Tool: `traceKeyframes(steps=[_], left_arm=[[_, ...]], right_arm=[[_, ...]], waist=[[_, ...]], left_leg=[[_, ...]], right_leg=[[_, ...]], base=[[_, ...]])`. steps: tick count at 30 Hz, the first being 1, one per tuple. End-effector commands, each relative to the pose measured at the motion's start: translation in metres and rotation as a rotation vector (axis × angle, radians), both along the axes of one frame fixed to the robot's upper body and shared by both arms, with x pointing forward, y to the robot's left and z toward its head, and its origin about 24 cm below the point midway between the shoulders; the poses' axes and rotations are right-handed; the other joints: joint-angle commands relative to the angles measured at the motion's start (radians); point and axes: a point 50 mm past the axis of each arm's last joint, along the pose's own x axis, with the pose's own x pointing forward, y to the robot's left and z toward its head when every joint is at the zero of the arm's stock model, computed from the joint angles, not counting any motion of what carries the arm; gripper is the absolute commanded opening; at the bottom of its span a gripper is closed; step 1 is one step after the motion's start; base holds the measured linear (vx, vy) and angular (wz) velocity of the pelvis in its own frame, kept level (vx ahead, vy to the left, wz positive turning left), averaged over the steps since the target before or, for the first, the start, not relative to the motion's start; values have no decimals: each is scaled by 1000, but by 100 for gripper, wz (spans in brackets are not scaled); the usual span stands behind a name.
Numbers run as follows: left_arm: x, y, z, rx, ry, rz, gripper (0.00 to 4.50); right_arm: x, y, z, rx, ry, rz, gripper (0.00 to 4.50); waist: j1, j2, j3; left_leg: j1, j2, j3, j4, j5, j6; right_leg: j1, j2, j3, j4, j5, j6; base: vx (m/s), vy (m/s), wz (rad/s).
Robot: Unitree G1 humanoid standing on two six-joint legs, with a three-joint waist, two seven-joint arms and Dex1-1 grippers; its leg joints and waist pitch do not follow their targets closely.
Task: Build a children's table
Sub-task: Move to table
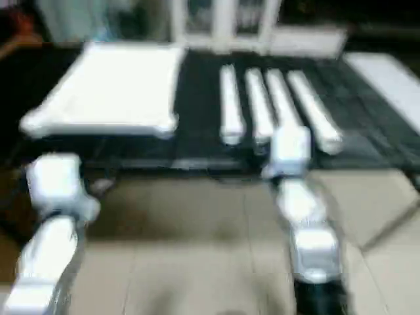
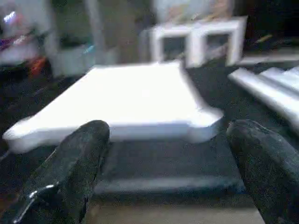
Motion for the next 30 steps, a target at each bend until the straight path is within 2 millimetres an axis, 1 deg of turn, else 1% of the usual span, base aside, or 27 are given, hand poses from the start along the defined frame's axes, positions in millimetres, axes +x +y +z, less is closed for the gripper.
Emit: traceKeyframes(steps=[1,2,3,4,5,6,7,8,9,10,11,12,13,14,15,16,17,18,19,21,22,24,25,26,28,29,30], left_arm=[[-1,6,0,23,16,16,450],[0,6,-1,42,30,17,450],[0,7,-1,54,41,16,450],[0,7,0,59,46,14,450],[0,7,1,58,46,13,450],[-1,7,2,54,42,13,450],[-1,7,3,48,37,13,450],[-1,7,4,48,35,13,450],[-1,8,4,52,36,14,450],[-2,8,3,54,38,14,450],[-2,8,3,55,40,14,450],[-2,7,3,56,38,14,450],[-2,7,4,57,37,14,450],[-2,7,4,55,38,15,450],[-2,6,4,53,38,16,450],[-2,6,4,53,40,15,450],[-3,5,4,52,41,15,450],[-3,5,4,51,42,16,450],[-3,5,3,50,42,16,450],[-3,5,4,48,43,21,450],[-2,6,4,49,42,24,450],[-2,7,5,52,39,30,450],[-2,8,6,55,35,35,450],[-2,9,8,57,31,39,450],[-2,10,8,60,29,42,450],[-2,10,9,64,28,43,450],[-2,11,9,66,27,43,450]], right_arm=[[1,6,5,1,-12,19,446],[1,7,4,1,-9,30,446],[1,8,3,6,-9,40,446],[1,8,3,9,-9,45,446],[2,10,2,17,-11,52,446],[2,11,2,21,-13,54,446],[3,13,3,35,-15,64,446],[4,13,4,39,-15,69,446],[4,14,5,36,-17,79,446],[4,16,6,25,-21,100,446],[4,18,7,21,-22,114,446],[4,20,8,23,-24,132,446],[4,21,8,25,-25,142,446],[4,23,8,4,-22,164,446],[4,23,8,-4,-20,171,446],[4,24,9,-1,-20,177,446],[3,25,9,7,-22,183,446],[3,25,9,13,-24,189,446],[3,26,10,18,-27,198,446],[2,28,11,31,-34,216,446],[2,28,11,32,-34,221,446],[1,30,11,44,-31,247,446],[0,32,10,31,-28,270,446],[-1,34,10,10,-25,285,446],[-2,35,9,6,-18,297,446],[-2,36,7,-11,-15,298,446],[-2,36,7,-18,-12,301,446]], waist=[[-23,8,-20],[-46,21,4],[-37,16,6],[-30,15,11],[-16,13,28],[-6,1,17],[-11,-14,-4],[0,-43,-37],[66,-55,-49],[77,-68,-48],[53,-69,-35],[53,-69,-35],[47,-54,-25],[53,-23,-16],[50,21,-2],[39,52,-3],[-10,80,-11],[-25,61,-36],[-25,62,-37],[-44,34,-32],[-45,25,-38],[-12,-39,-30],[27,-34,-36],[27,-33,-23],[30,-9,-24],[21,18,7],[21,18,7]], left_leg=[[28,55,-15,-144,-118,-36],[92,196,-47,-248,-325,3],[104,267,-28,-307,-494,1],[117,277,-13,-317,-525,4],[118,278,64,-337,-616,-3],[153,262,101,-326,-651,-20],[193,217,115,-283,-604,-34],[118,40,135,-126,-394,-34],[21,0,53,8,-141,44],[-16,-5,22,24,-36,50],[-90,-8,-33,39,189,65],[-90,-8,-33,39,189,65],[-80,-16,-30,7,282,51],[-68,-1,-31,-62,357,63],[-43,45,-40,-133,279,105],[-25,84,-61,-187,142,91],[-3,163,-148,-257,-164,141],[85,192,-195,-256,-245,233],[93,184,-192,-244,-211,273],[74,156,-169,-226,54,449],[75,139,-161,-219,98,470],[-59,4,-43,-130,69,356],[-130,7,-41,-34,110,188],[-133,9,-42,-64,155,128],[-93,31,-37,-117,153,109],[-111,42,-62,-174,72,207],[-111,42,-62,-174,72,207]], right_leg=[[43,-2,44,-121,-495,-135],[-24,-29,-43,-13,-501,-28],[5,-76,-94,109,-323,-25],[8,-96,-107,120,-245,-38],[17,-111,-128,143,-223,-63],[25,-124,-121,131,-266,-72],[6,-129,-105,67,-291,-96],[98,-138,17,-62,-432,-213],[229,-273,149,-123,-512,-304],[246,-249,164,-115,-410,-340],[234,-218,84,-71,59,-301],[234,-218,84,-71,59,-301],[200,-193,13,-92,135,-283],[173,-162,-44,-132,-51,-243],[174,-155,-58,-173,-303,-167],[190,-117,-88,-160,-365,-113],[183,-48,-124,-3,-323,-47],[103,-51,-90,59,-260,-16],[87,-54,-81,70,-225,0],[47,-77,-55,80,-122,95],[41,-83,-49,63,-99,102],[150,-167,30,-94,33,59],[223,-250,75,-122,-134,50],[222,-200,37,-122,-199,14],[210,-171,11,-137,-290,-64],[239,-191,-109,-174,-458,-64],[239,-191,-109,-174,-458,-64]], base=[[-51,-2,-68],[-45,-8,-58],[-45,-8,-58],[-39,-43,-55],[9,-102,-61],[9,-102,-61],[101,-127,-69],[192,-128,-75],[192,-128,-75],[172,-121,-51],[129,-94,-10],[129,-94,-10],[124,-77,-4],[121,-41,-3],[121,-41,-3],[139,44,-17],[163,62,-22],[163,62,-22],[152,21,0],[108,-10,0],[65,-54,-6],[43,-102,-7],[56,-104,-7],[60,-79,-12],[58,-63,-6],[85,38,29],[85,38,29]])
